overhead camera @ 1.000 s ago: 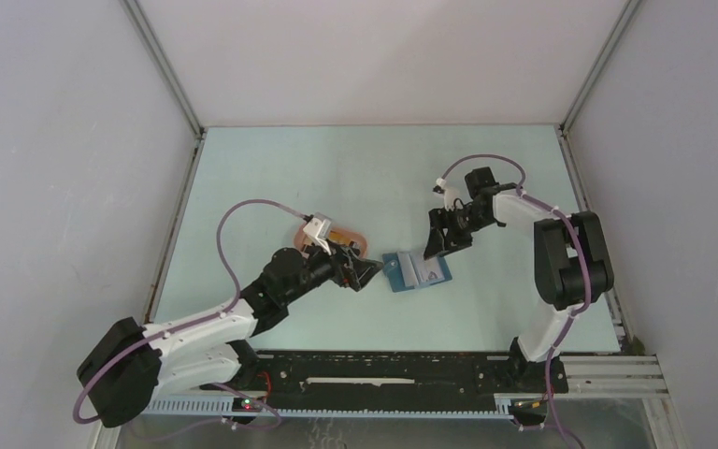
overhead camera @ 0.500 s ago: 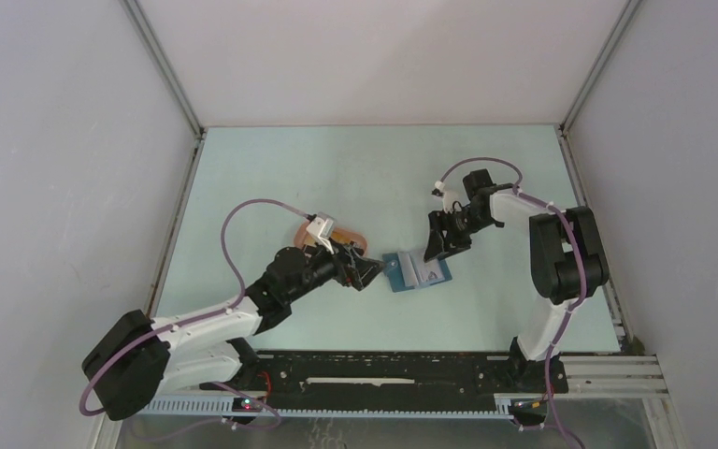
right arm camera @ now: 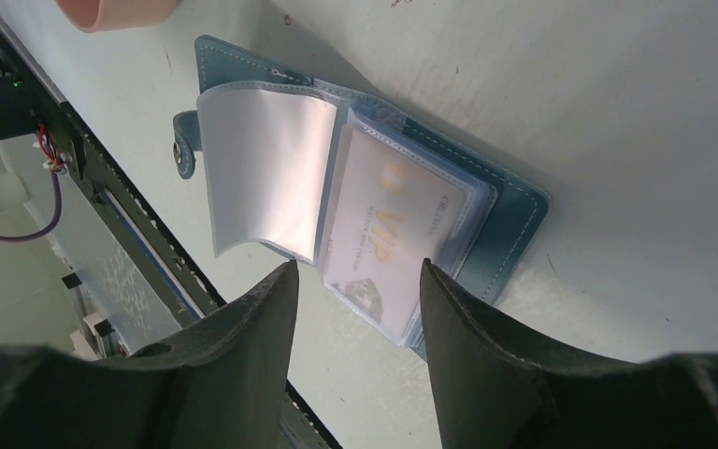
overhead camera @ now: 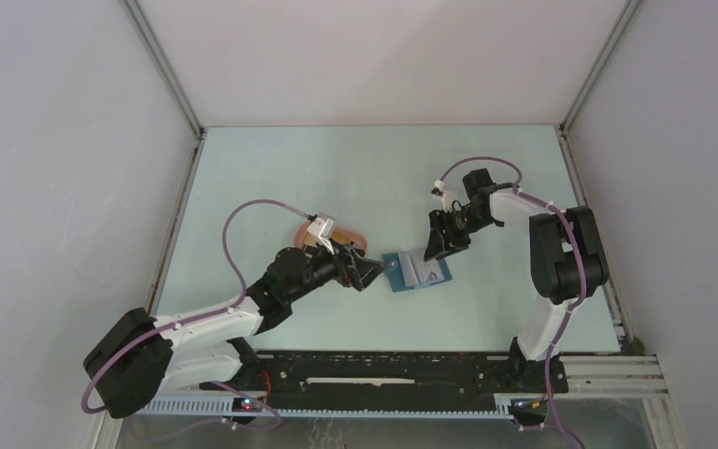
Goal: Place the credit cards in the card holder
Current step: Turn over the card slot in the card holder.
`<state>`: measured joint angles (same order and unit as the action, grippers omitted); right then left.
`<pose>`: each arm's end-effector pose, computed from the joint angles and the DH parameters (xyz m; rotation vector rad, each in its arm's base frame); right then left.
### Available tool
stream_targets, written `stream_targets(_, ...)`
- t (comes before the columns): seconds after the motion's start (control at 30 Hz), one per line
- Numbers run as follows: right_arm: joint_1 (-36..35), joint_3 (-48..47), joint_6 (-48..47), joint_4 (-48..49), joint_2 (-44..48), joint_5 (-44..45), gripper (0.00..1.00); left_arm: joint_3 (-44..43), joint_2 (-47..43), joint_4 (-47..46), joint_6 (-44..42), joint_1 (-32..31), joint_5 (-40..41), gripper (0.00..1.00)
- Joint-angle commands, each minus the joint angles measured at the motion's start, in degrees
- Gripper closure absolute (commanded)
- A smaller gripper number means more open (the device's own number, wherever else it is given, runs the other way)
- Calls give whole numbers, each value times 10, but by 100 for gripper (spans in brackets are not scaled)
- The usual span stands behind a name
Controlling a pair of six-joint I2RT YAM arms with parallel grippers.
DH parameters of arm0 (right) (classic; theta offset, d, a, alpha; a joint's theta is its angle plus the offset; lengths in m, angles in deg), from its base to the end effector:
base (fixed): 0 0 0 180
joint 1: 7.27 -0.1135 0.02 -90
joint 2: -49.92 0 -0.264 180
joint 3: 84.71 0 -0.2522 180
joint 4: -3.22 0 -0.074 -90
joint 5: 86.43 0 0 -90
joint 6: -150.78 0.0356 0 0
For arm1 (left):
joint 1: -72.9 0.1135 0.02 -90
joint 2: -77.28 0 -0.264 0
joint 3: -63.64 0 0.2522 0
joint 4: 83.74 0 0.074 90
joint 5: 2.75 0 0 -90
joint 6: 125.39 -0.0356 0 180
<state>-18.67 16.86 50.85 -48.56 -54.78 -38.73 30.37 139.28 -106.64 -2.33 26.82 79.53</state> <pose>0.3226 0.0895 0.1591 -0.6193 2.6859 1.0691 0.1533 -0.1661 0.2143 0.3137 1.7795 -1.1314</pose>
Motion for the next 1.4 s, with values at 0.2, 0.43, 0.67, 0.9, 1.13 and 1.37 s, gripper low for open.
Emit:
stream_targets(0.2,-2,-20,3,-1,4,27,38,13,5,-28,3,2,-5,7)
stream_targets(0.43,-3,-21,5,0,-3,26,38,14,7,-30,3,2,-5,8)
stream_targets(0.67,-8,-23,4,-6,-13,21,38,15,8,-31,3,2,-5,7)
stream_targets(0.9,-12,-25,-1,-9,-11,12,40,17,7,-31,3,2,-4,8)
stream_targets(1.13,-11,-26,-9,-14,9,-5,44,15,6,-31,4,2,-7,8)
stream_targets(1.37,-10,-26,-10,-14,10,-16,46,15,6,-31,5,2,-7,7)
